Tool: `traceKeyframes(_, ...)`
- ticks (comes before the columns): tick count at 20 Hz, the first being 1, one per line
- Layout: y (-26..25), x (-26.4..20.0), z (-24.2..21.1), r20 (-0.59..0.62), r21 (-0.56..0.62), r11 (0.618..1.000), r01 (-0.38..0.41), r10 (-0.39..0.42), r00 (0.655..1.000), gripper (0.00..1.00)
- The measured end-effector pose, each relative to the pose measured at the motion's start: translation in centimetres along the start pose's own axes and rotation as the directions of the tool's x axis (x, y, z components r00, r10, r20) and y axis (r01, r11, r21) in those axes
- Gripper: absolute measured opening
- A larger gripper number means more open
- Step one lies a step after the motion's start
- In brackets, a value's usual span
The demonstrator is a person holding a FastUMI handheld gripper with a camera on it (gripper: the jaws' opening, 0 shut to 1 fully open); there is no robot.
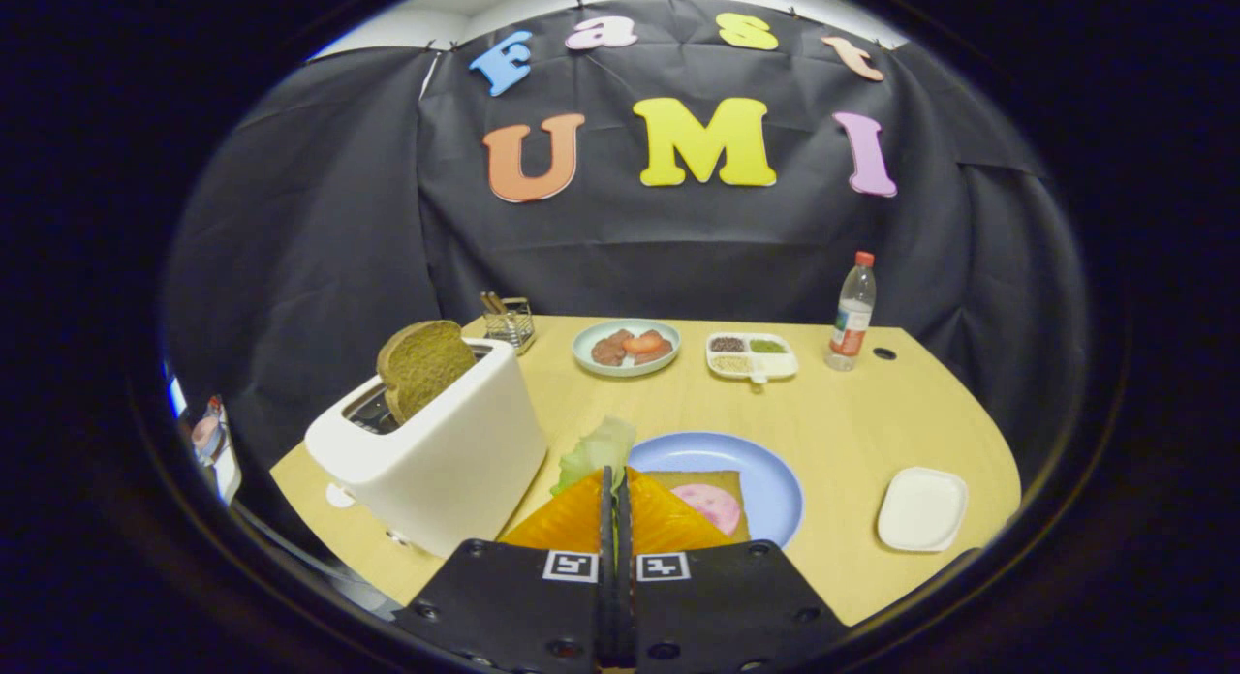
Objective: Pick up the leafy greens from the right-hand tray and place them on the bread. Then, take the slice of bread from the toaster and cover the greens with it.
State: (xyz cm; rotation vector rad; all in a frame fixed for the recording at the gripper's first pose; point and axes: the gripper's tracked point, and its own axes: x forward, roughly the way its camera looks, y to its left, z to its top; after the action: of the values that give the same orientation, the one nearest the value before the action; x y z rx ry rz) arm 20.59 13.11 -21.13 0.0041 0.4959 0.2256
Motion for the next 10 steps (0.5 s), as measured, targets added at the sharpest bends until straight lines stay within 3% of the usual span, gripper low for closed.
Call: traceKeyframes(10,-5.2,7.2,-0.7,-0.038,0.029,0.999,0.046,-0.045,0.998,0.0)
